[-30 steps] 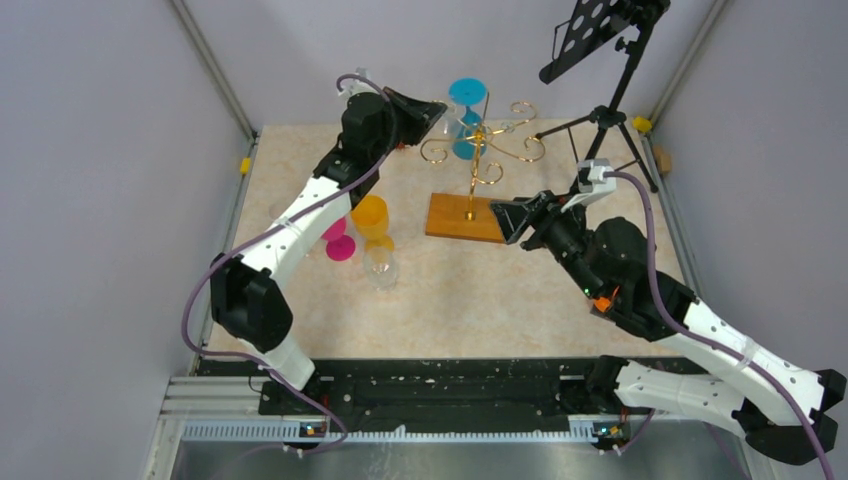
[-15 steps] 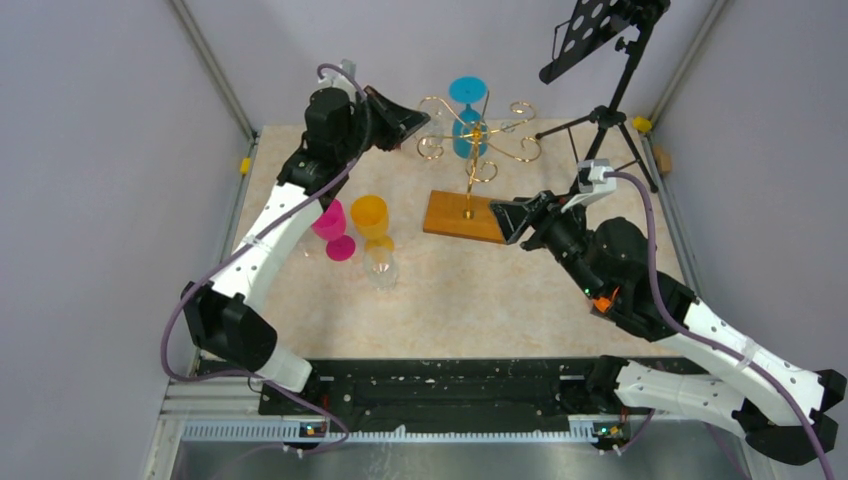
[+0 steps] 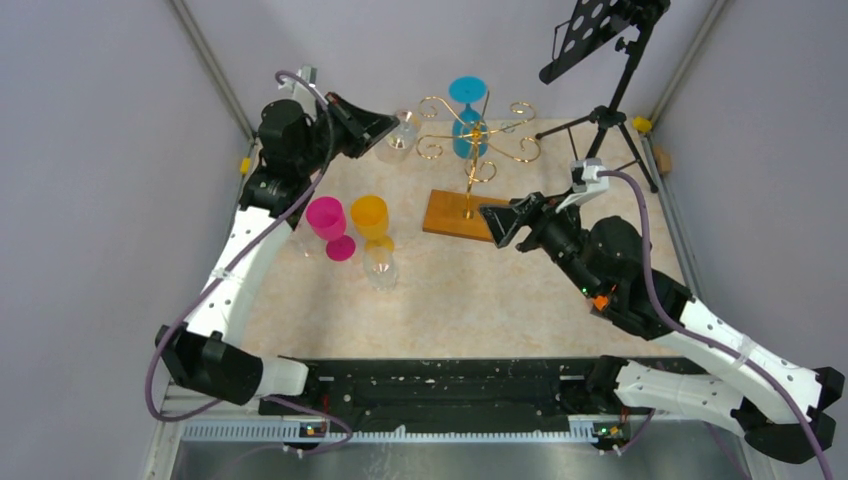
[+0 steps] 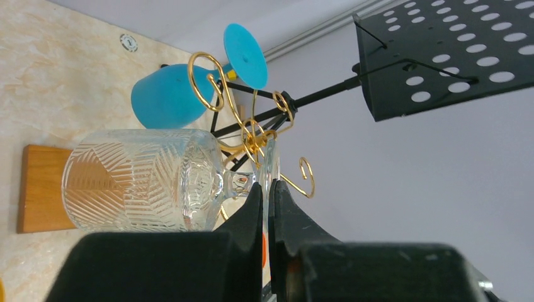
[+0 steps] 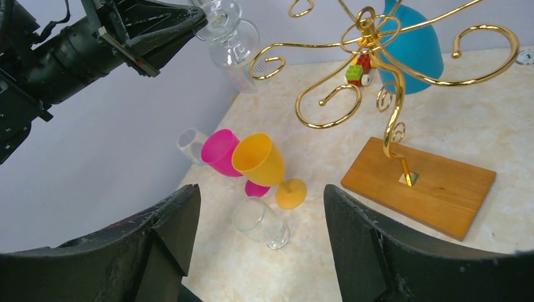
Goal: Take the wine glass off the wine glass rack
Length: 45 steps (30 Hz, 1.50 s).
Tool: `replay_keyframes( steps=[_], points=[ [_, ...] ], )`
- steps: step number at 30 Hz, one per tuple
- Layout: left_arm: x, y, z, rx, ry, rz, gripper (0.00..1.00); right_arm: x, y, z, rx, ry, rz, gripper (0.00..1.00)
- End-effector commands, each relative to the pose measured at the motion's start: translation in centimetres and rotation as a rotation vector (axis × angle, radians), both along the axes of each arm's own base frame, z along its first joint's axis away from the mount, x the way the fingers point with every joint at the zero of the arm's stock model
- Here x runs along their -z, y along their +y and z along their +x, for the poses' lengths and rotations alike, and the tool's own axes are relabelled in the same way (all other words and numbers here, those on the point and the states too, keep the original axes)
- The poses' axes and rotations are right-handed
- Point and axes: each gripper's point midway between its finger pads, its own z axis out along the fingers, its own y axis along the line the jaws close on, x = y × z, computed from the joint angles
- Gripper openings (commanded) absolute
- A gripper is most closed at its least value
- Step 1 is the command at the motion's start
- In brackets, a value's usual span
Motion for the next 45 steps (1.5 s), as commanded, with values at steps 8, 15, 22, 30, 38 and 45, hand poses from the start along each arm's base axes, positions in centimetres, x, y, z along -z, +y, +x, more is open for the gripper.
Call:
replay_keyframes(
  steps=[8, 15, 22, 30, 38, 45],
  points=[
    [-7.5, 1.7, -11.3, 0.118, -0.229, -0.110, 0.00, -3.9, 2.9, -2.4, -0.210, -0.078, 0.164, 0.80],
    [-8.9, 1.2, -17.0, 0.288, -0.215, -0.295, 0.00, -5.9, 5.0, -4.3, -0.358, -0.043, 0.374, 0.79],
    [-12.2, 1.8, -20.9, 0.407, -0.219, -0.495, 0.00, -7.5, 5.8, -5.5, -0.467, -0.028, 0.621, 0.80],
    [-14.2, 2.5, -23.2, 0.571, -0.207, -0.701, 0.00, -8.0, 6.2, -4.0, -0.424, -0.016, 0.701, 0.79],
    [-16.1, 3.4, -25.1, 0.590, -0.255, -0.740, 0.00, -11.5, 6.7, -6.1, -0.561, -0.182, 0.750, 0.78],
    [-17.0, 3.7, -26.2, 0.617, -0.280, -0.756, 0.00, -14.5, 6.7, -9.4, -0.725, -0.381, 0.767, 0.70]
  ],
)
